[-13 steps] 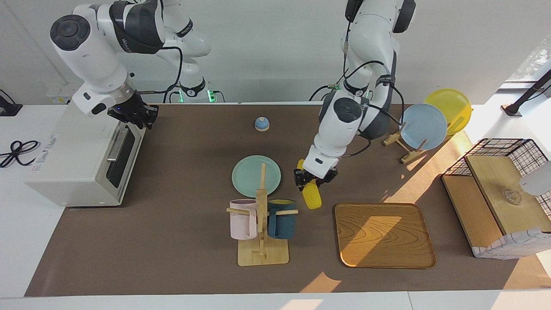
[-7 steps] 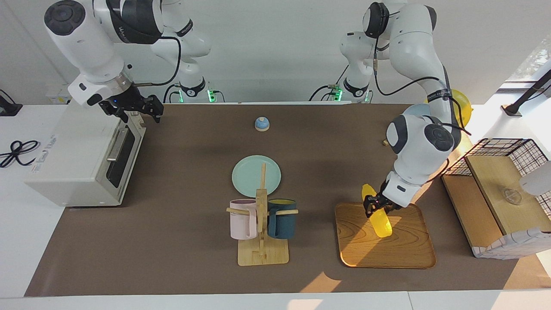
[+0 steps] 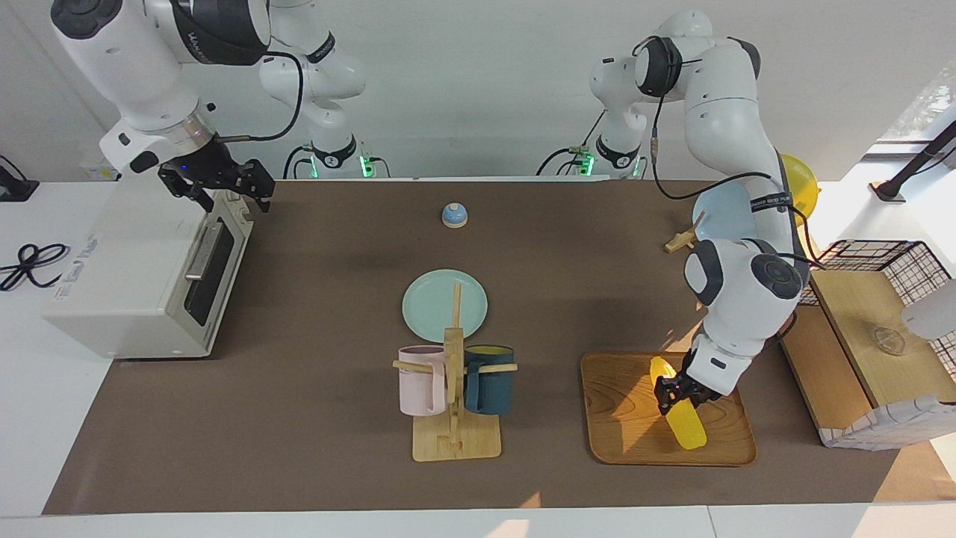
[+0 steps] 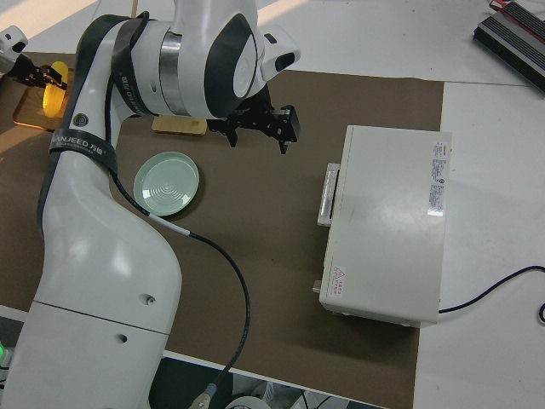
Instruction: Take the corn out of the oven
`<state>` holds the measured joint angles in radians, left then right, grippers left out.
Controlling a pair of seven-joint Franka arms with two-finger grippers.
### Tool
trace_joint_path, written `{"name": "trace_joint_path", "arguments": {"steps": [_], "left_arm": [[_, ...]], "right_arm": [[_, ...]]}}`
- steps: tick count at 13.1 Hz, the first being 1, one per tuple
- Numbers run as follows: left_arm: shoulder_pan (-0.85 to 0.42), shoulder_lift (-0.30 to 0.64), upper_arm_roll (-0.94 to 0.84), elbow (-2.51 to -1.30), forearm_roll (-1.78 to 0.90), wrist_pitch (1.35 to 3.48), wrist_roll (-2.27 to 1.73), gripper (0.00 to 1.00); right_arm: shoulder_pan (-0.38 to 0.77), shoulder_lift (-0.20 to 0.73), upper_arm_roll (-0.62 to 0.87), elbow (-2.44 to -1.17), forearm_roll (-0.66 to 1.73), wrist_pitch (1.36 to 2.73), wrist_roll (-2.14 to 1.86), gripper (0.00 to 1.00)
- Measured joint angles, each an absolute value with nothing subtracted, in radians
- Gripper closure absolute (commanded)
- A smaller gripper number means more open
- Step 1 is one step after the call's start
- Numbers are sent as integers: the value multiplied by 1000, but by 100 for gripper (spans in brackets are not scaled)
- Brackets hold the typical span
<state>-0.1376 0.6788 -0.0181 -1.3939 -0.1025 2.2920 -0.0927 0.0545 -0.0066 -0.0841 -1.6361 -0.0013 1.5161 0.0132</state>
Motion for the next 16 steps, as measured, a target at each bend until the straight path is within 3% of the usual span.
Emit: {"name": "trace_joint_path", "arguments": {"steps": [8, 11, 16], "left_arm": [[-127, 650, -14, -1398, -102, 2283, -60, 0], [-118, 546, -13, -1390, -102, 2168, -60, 0], [-114, 316, -6, -1391, -102, 1796, -71, 0]], "right_arm": [[60, -6, -76, -1632, -7, 1516, 13, 0], [60, -6, -76, -1630, -7, 1516, 8, 0], [36, -6, -83, -1627, -7, 1516, -20, 0]]}}
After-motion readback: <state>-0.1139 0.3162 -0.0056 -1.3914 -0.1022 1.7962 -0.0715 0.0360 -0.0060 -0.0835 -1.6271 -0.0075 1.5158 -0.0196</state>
